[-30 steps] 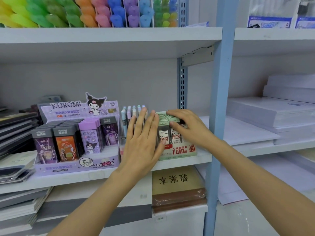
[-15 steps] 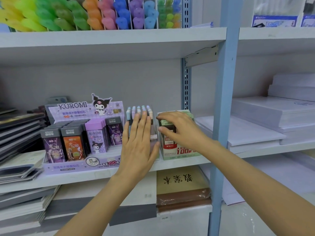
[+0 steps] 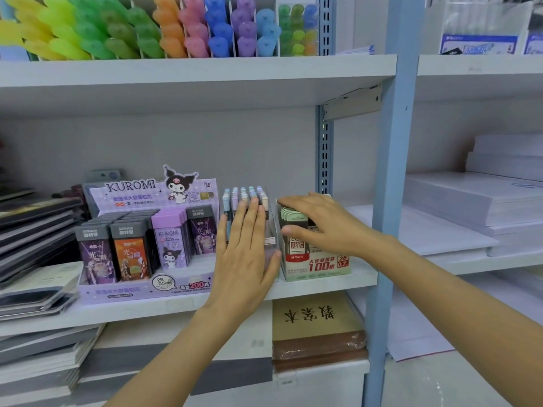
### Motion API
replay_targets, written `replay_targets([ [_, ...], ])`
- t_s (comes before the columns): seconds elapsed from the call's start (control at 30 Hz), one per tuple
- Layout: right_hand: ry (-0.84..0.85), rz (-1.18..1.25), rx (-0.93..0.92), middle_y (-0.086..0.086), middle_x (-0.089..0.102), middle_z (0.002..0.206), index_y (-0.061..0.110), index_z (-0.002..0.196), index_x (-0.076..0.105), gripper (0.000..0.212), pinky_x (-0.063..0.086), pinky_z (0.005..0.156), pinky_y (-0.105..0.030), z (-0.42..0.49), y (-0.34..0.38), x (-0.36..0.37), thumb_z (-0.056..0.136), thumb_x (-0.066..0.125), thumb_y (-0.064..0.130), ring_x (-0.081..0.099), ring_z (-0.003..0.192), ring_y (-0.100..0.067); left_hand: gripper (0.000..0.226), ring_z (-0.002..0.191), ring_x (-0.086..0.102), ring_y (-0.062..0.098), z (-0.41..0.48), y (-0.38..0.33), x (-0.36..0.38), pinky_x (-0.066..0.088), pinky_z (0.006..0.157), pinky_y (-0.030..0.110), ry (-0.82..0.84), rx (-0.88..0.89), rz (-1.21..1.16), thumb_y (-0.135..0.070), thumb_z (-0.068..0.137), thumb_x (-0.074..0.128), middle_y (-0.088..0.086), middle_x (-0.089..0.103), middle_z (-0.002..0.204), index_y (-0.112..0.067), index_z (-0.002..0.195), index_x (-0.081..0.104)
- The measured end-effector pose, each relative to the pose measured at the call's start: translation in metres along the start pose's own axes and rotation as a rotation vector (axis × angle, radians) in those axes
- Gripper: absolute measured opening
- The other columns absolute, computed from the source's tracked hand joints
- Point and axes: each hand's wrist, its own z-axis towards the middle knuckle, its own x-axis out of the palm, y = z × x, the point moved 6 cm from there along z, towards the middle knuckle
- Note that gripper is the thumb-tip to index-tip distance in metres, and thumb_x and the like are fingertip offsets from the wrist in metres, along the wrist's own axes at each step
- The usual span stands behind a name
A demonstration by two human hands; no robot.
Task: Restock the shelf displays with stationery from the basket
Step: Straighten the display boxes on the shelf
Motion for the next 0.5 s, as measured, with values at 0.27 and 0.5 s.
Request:
replay_targets([
  [0.27, -0.326, 0.458, 0.373, 0.005, 0.028, 0.157, 0.026, 0.15, 0.029, 0.056, 0.025, 0.116, -0.033, -0.055, -0.028, -0.004, 0.098, 0.049, 0.035, 0.025, 0.143, -0.008, 0.061, 0.151, 0.003, 0.023, 0.006, -0.03, -0.007, 0.001, 0.121, 0.047, -0.024, 0.102, -0.042, -0.04, 0.099, 0.033, 0.001, 0.012, 0.162, -0.024, 0.154, 0.014],
  [0.5, -0.365, 0.42, 0.318, 0.006, 0.034, 0.152, 0.021, 0.145, 0.04, 0.05, 0.032, 0.114, -0.033, -0.061, -0.02, 0.002, 0.097, 0.054, 0.027, 0.032, 0.138, -0.007, 0.064, 0.151, -0.001, 0.022, 0.008, -0.032, 0.003, 0.001, 0.121, 0.047, 0.019, 0.054, -0.05, -0.037, 0.099, 0.042, 0.002, 0.015, 0.162, -0.021, 0.155, 0.015],
])
